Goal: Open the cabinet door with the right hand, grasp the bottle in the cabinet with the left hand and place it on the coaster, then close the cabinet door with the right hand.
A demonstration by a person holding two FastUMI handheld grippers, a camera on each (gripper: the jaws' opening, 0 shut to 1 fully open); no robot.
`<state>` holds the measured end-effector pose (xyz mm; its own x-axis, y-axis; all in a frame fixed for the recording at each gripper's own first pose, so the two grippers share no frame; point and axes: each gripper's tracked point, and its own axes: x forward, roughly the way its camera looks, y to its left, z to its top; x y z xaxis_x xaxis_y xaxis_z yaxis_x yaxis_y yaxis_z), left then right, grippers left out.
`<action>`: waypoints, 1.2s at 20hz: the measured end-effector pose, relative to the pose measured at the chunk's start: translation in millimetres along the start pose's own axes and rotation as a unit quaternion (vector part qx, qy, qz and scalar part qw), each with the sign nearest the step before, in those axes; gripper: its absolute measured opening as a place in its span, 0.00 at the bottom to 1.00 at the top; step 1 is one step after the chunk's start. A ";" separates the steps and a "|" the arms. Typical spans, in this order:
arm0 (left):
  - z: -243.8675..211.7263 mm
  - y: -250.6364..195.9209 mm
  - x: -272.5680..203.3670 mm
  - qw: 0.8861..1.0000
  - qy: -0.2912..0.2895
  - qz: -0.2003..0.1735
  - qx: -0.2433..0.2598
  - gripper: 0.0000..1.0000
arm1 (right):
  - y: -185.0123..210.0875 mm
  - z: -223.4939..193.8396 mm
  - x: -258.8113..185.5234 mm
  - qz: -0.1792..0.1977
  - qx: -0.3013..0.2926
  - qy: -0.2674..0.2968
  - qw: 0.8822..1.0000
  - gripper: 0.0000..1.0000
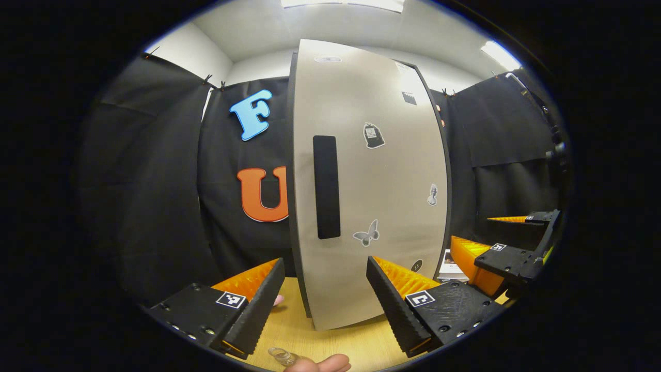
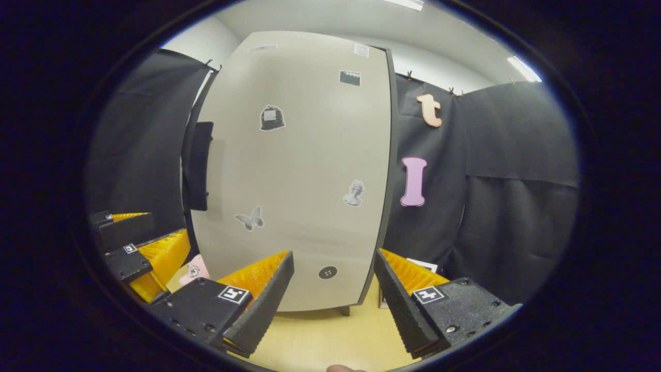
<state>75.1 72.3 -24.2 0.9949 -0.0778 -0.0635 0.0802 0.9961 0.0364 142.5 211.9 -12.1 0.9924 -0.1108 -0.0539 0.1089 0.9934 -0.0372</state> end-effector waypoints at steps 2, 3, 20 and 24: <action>1.7 -13.0 8.2 1.000 -0.001 0.001 0.003 0.96 | -6.3 -4.8 8.9 0.020 0.026 0.012 0.999 1.00; 1.5 -15.7 10.0 1.000 0.000 0.009 0.004 0.96 | -6.3 -6.6 11.9 0.036 0.031 0.017 0.999 1.00; 23.8 -26.1 49.6 0.999 -0.023 0.049 0.000 0.94 | 0.3 31.8 40.1 0.098 0.001 -0.011 0.995 0.98; 37.4 -30.7 54.0 0.998 -0.046 0.033 -0.021 0.95 | 2.4 46.9 41.0 0.100 -0.006 -0.033 0.994 0.98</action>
<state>128.7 36.0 8.6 0.9995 -0.0131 0.0304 0.0133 0.9999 -0.0045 186.2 211.2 32.3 0.9958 0.0912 0.0048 -0.0909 0.9948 -0.0450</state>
